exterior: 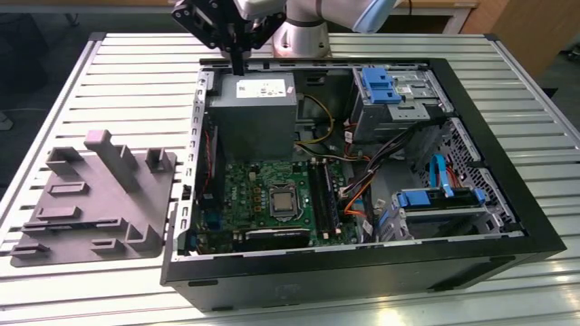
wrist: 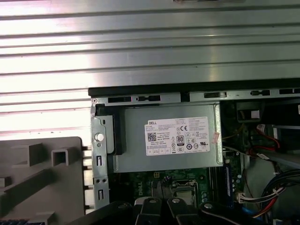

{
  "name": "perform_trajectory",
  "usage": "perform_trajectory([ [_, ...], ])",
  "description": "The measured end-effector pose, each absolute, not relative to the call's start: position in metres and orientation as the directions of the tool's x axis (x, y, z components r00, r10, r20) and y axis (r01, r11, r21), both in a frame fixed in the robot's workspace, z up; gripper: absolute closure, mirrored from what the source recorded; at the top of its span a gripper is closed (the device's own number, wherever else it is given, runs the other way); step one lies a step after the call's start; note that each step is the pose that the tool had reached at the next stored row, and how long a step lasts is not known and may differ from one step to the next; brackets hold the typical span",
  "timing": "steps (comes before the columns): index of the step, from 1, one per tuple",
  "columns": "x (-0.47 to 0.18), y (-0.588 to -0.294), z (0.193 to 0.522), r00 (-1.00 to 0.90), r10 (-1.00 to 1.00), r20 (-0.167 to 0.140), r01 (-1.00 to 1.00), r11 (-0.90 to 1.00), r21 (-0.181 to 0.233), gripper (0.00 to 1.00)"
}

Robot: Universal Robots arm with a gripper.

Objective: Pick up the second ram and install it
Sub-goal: 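Reach for the second ram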

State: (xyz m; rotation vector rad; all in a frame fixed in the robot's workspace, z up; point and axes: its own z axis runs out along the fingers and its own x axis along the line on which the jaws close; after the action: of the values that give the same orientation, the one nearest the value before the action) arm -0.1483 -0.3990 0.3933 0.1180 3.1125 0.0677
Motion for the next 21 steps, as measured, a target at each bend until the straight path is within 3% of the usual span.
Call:
perform_trajectory([
  [21, -0.159, -0.399, 0.393, -0.997, 0.076, -0.025, 0.075, 0.996, 0.044, 0.89],
])
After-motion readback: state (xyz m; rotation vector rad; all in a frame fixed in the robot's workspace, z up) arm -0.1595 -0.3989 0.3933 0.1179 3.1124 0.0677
